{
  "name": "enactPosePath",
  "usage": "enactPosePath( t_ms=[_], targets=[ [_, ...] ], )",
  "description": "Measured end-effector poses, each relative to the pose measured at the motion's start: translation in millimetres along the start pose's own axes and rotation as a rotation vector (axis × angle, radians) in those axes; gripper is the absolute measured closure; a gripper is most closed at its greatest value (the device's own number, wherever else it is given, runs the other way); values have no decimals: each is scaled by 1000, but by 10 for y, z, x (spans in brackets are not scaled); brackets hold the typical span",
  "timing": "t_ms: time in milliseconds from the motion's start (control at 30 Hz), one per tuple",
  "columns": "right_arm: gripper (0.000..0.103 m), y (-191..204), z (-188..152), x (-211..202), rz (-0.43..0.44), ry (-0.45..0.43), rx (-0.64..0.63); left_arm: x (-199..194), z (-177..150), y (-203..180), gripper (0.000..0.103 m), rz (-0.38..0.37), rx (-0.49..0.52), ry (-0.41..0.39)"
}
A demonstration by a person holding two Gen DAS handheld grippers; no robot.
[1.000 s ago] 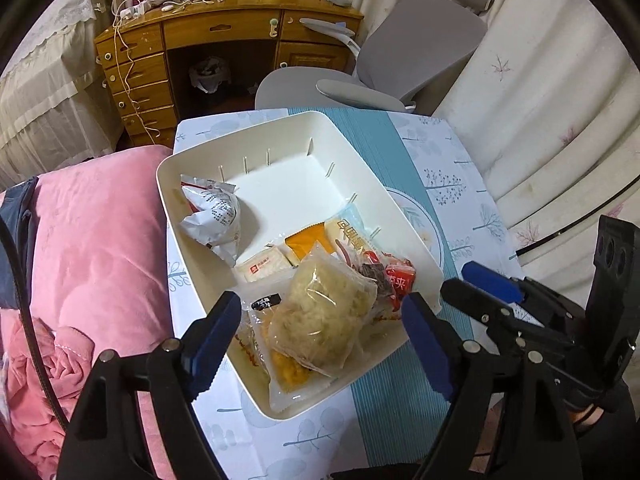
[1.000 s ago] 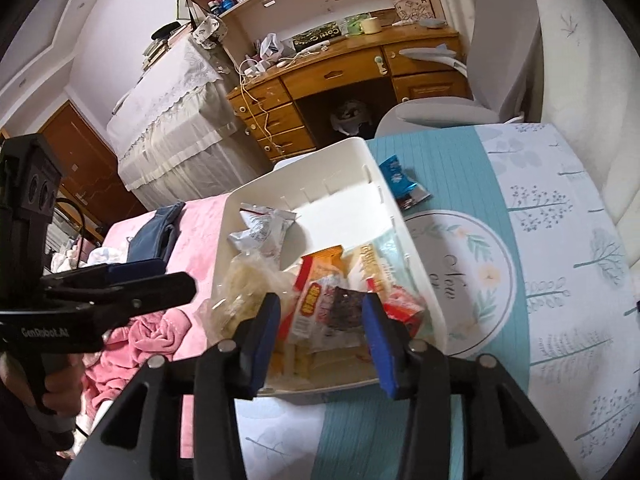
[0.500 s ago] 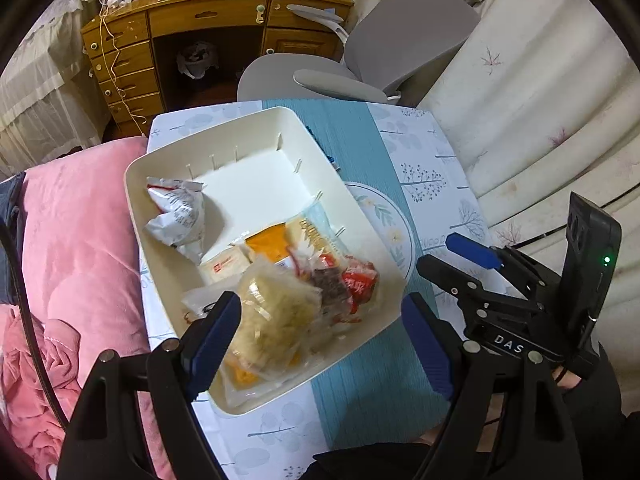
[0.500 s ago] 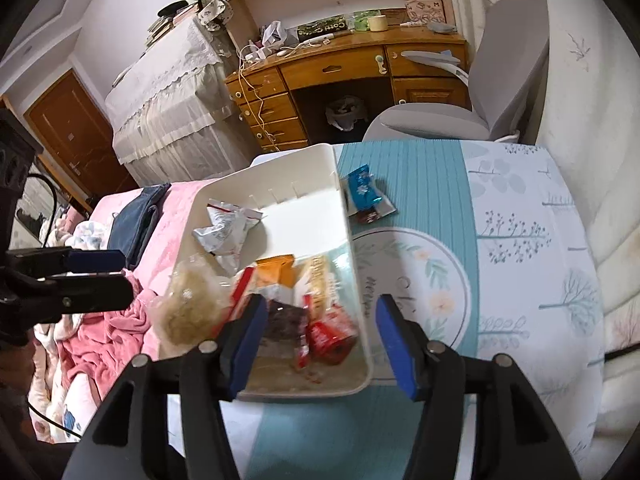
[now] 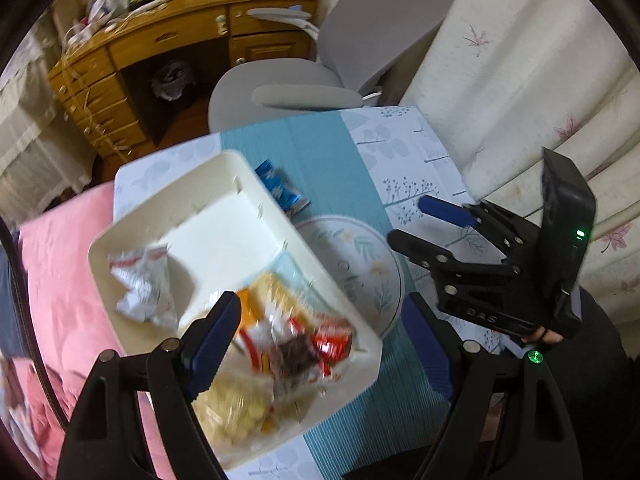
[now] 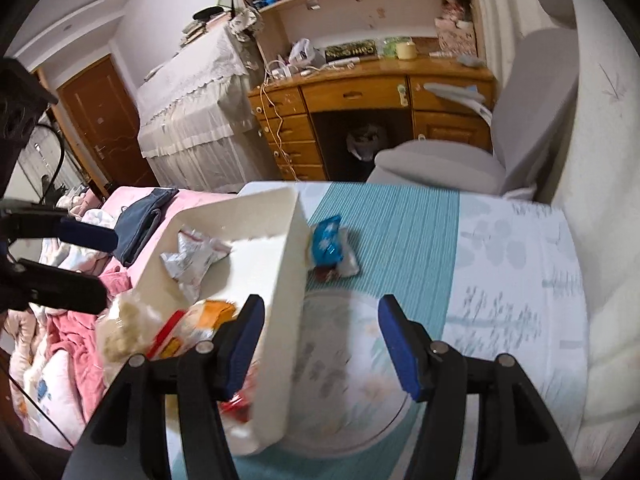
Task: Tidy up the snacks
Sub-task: 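Move left gripper to the blue candy while right gripper approaches the brown wafer packet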
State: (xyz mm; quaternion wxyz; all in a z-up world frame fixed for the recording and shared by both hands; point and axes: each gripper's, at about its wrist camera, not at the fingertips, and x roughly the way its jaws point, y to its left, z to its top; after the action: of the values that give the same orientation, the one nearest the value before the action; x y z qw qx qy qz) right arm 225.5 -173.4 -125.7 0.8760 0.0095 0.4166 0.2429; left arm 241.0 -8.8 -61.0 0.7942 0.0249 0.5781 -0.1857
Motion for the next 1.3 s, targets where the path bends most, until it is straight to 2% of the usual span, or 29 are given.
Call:
enactPosePath(
  t_ms=[100, 300, 533, 767, 1033, 1100, 1233, 1300],
  targets=[
    [43, -136, 81, 144, 0, -10, -29, 121, 192, -45, 21, 18, 50, 15],
    [41, -289, 144, 489, 25, -21, -70, 409, 549, -61, 21, 103, 171, 68],
    [40, -276, 36, 917, 30, 3, -107, 830, 948, 7, 21, 187, 307, 153],
    [40, -312, -25, 1254, 26, 18, -72, 1302, 1247, 23, 21, 215, 414, 260],
    [40, -341, -72, 1537, 28, 25, -46, 1919, 1422, 67, 21, 224, 483, 394],
    [40, -331, -77, 1581, 29, 26, -46, 2012, 1448, 64, 14, 242, 500, 408],
    [40, -333, -94, 1635, 33, 31, -45, 2170, 1509, 34, 14, 226, 525, 442],
    [40, -352, -92, 1651, 28, 37, -40, 2268, 1519, 31, 14, 245, 538, 463]
  ],
)
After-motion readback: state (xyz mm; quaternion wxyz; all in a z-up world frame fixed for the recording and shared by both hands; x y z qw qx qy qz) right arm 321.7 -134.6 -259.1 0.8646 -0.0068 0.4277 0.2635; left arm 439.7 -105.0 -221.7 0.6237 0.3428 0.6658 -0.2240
